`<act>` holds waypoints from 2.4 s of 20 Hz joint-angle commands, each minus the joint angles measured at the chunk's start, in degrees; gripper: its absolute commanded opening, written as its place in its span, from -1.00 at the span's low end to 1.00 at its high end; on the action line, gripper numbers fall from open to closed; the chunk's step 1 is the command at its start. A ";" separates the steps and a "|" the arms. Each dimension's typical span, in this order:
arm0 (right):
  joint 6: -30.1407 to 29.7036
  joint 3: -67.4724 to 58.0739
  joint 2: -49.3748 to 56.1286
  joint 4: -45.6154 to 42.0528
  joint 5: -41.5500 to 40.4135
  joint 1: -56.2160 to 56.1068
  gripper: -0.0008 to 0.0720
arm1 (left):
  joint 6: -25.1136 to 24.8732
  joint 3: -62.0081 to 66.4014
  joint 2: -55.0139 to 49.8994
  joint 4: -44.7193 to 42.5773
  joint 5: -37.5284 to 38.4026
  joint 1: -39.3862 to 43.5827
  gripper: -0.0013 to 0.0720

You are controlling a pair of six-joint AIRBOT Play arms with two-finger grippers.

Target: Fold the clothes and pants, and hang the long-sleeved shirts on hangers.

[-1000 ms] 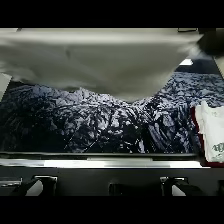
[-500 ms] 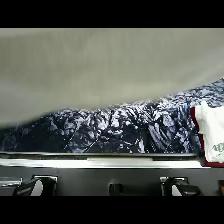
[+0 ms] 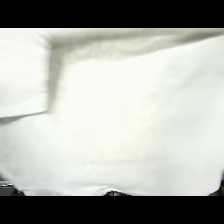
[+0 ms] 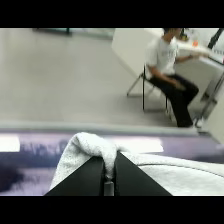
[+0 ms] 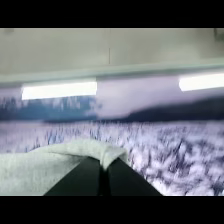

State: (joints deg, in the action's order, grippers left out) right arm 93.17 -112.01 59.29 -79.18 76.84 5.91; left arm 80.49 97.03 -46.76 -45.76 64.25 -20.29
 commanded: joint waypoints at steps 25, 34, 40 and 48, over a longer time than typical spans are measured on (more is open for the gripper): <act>3.89 24.85 43.95 17.40 -40.57 -0.04 -0.86 | -5.66 -29.24 -46.86 13.20 -49.83 23.30 -0.89; -1.70 21.94 32.26 8.92 -0.50 18.01 0.50 | 3.45 -29.44 -33.55 -9.92 4.57 0.44 0.91; -5.49 30.69 31.74 8.24 18.45 21.14 0.50 | -3.13 -50.23 -24.79 -19.74 15.82 -6.08 0.74; -7.30 33.81 30.40 9.99 17.79 19.41 0.49 | -14.29 -61.77 -27.50 -6.25 6.29 -6.03 0.42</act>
State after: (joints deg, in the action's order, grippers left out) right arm 86.50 -78.76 89.89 -69.52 93.45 25.50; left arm 70.13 37.52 -73.12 -55.29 72.29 -26.09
